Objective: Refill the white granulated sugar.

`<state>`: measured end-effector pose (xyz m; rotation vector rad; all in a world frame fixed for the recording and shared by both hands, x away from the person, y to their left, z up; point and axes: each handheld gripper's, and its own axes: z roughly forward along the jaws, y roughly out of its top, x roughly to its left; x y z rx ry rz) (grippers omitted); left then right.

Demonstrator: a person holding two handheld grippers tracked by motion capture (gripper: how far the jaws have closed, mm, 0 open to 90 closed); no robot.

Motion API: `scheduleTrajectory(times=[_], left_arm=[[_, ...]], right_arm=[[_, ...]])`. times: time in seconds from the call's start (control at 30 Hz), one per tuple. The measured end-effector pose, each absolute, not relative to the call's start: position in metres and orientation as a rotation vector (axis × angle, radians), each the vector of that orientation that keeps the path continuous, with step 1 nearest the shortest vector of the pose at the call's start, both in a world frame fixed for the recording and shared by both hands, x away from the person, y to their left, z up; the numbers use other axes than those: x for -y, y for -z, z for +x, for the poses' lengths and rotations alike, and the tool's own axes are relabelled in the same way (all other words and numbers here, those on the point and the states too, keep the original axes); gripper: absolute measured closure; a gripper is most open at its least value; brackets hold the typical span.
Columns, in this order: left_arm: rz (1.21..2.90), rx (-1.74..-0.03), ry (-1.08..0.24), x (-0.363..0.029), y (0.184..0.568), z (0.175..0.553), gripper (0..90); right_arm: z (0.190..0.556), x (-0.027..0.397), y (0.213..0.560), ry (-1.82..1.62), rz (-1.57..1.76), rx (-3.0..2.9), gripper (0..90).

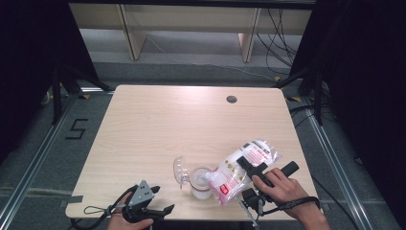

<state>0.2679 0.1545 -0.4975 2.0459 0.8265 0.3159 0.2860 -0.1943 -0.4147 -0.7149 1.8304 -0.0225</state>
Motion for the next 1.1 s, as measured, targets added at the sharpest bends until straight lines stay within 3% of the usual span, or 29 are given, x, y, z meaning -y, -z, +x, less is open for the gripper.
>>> scheduleTrajectory(times=[1.1], left_arm=[[2.036, -0.834, -0.314, -0.1542, 0.4979, 0.2672, 20.3]], right_arm=[[0.2853, 0.1931, 0.4141, 0.054, -0.73, -1.829, 63.3]])
